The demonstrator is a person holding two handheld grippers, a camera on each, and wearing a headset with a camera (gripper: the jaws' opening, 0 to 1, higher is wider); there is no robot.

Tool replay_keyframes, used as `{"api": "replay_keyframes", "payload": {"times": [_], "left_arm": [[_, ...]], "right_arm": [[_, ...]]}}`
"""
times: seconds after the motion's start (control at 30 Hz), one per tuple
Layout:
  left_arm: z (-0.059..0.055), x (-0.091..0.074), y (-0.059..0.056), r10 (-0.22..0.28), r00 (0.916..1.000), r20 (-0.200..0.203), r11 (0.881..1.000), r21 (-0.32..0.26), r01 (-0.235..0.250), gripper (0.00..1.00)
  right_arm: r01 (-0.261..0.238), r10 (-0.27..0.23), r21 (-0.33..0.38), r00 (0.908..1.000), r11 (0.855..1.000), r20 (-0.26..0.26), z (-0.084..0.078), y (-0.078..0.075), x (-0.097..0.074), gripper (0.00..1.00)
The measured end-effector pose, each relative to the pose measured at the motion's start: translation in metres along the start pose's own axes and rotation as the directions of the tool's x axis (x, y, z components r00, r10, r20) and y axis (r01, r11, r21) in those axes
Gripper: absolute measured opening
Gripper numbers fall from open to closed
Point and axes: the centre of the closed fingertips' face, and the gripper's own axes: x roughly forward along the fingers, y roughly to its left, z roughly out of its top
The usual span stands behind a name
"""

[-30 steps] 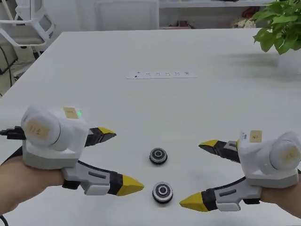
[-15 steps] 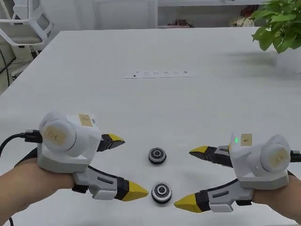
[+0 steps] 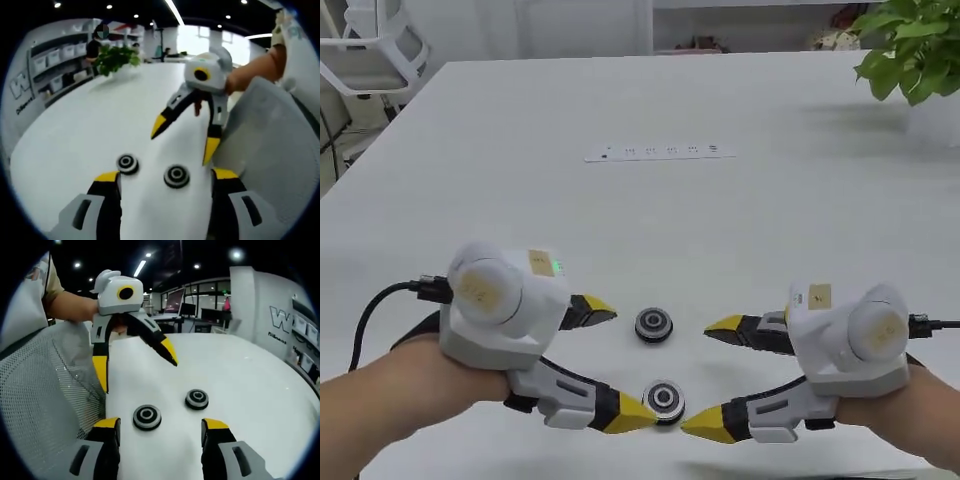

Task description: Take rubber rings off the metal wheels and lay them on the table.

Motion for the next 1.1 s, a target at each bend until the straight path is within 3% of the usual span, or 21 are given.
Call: {"api": "replay_keyframes", "payload": {"times": [0.27,0.6,1.1], "left_arm": [[-0.006,0.011,-0.006,-0.035,0.9990,-0.028,0.999,0.013,0.036,0.66],[-0.003,0.022,-0.012,-0.074,0.9970,-0.024,0.997,0.015,0.075,0.54],[-0.013,0.039,-0.025,-0.125,0.9902,-0.062,0.991,0.039,0.128,0.31]], "right_arm": [[-0.018,0.018,-0.001,0.9998,1.000,-0.001,-0.003,0.003,0.003,0.58],[-0.028,0.028,0.006,0.9996,1.000,0.002,-0.005,0.007,0.006,0.53],[-0.035,0.035,0.021,0.9994,0.999,-0.001,-0.009,0.008,0.007,0.54]]}}
